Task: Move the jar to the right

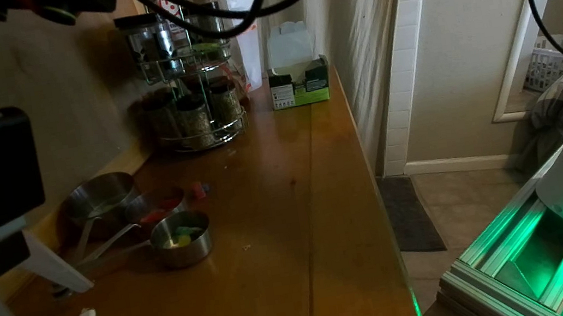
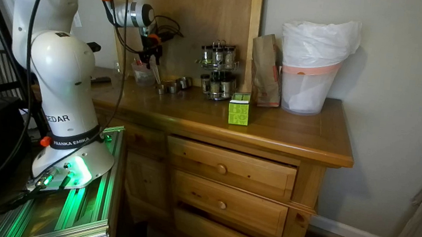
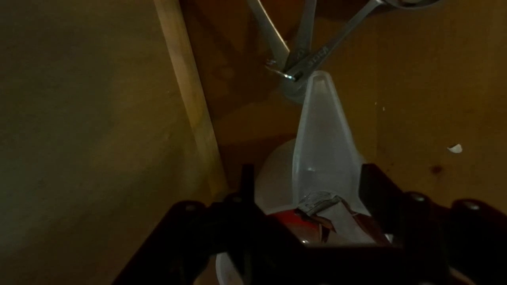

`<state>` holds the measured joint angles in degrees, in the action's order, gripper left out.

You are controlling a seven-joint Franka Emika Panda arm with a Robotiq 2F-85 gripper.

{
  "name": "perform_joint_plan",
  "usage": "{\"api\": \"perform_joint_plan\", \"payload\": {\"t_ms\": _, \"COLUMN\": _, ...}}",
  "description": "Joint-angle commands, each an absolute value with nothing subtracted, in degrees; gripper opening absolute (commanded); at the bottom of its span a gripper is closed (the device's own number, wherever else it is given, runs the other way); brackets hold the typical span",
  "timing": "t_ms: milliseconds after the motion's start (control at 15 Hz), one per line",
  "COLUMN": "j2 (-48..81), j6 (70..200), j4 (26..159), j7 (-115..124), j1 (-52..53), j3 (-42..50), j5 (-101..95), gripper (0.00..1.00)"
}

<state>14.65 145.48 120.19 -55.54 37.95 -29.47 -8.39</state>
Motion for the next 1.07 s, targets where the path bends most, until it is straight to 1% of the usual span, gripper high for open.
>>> {"api": "perform_joint_plan", "payload": {"t_ms": 0, "j2": 16.96, "j6": 144.69, "j4": 116.65, "j7": -56.49, "j1": 37.44, "j3": -30.16, "j5": -10.36, "gripper": 0.40}}
{"api": "perform_joint_plan", "payload": {"t_ms": 200, "j2": 16.37, "j6": 144.26, "j4": 116.79, "j7": -57.38, "j1": 37.11, "j3": -30.74, "j5": -9.49, "gripper": 0.16}}
{"api": "perform_joint_plan", "payload": {"t_ms": 267, "j2": 15.93, "j6": 143.41, "j4": 116.94, "j7": -58.05, "j1": 36.92, "j3": -31.11, "j5": -9.03, "gripper": 0.11}}
{"api": "perform_joint_plan", "payload": {"t_ms": 467, "j2": 14.99, "j6": 141.82, "j4": 117.22, "j7": -60.78, "j1": 36.02, "j3": -32.56, "j5": -6.86, "gripper": 0.11}}
{"api": "perform_joint_plan", "payload": {"t_ms": 733, "j2": 13.45, "j6": 142.77, "j4": 118.15, "j7": -63.50, "j1": 33.94, "j3": -35.02, "j5": -4.69, "gripper": 0.11}}
{"api": "perform_joint_plan", "payload": {"t_ms": 1000, "j2": 8.22, "j6": 144.63, "j4": 121.83, "j7": -61.40, "j1": 30.23, "j3": -36.74, "j5": -0.05, "gripper": 0.11}}
